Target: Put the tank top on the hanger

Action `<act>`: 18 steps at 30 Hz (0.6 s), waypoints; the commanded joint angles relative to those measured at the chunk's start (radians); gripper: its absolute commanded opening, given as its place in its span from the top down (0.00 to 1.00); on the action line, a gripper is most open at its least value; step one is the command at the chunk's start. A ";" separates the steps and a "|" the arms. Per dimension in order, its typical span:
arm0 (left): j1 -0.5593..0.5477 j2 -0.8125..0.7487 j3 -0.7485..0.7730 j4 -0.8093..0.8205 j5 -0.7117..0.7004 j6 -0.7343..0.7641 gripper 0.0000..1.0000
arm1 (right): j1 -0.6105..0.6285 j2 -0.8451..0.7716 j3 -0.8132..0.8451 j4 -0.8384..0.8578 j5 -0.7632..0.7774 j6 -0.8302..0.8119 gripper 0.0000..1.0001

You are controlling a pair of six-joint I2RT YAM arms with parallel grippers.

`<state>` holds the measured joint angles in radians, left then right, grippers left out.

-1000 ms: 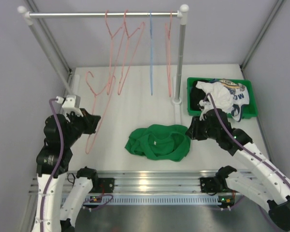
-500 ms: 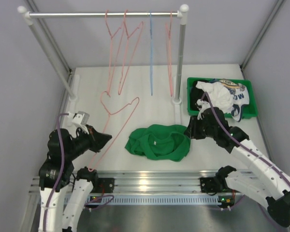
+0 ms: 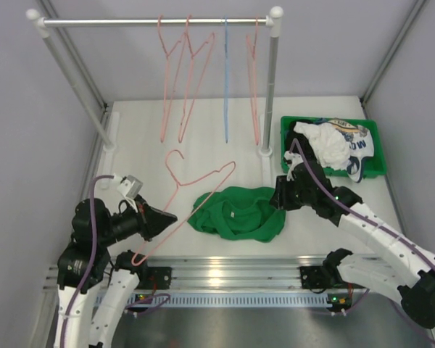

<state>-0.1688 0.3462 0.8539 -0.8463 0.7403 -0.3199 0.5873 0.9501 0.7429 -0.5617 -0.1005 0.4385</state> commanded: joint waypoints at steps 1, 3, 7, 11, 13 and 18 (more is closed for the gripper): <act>-0.011 0.031 -0.012 0.035 0.077 -0.008 1.00 | 0.032 0.029 0.023 0.046 0.051 0.012 0.65; -0.027 0.049 -0.010 0.038 0.074 -0.010 1.00 | 0.036 0.048 0.023 0.051 0.080 0.014 0.65; -0.080 0.103 -0.003 0.036 0.053 -0.002 1.00 | 0.042 0.065 -0.003 0.072 0.133 0.026 0.66; -0.167 0.169 0.037 0.026 -0.016 0.018 1.00 | 0.043 0.058 -0.056 0.123 0.122 0.045 0.66; -0.190 0.209 0.069 0.018 -0.031 0.031 1.00 | 0.043 0.053 -0.077 0.144 0.124 0.051 0.66; -0.221 0.287 0.100 0.016 -0.045 0.053 1.00 | 0.043 0.073 -0.096 0.166 0.142 0.046 0.66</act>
<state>-0.3710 0.6044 0.9039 -0.8501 0.7116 -0.2928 0.6125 1.0168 0.6483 -0.4759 0.0113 0.4808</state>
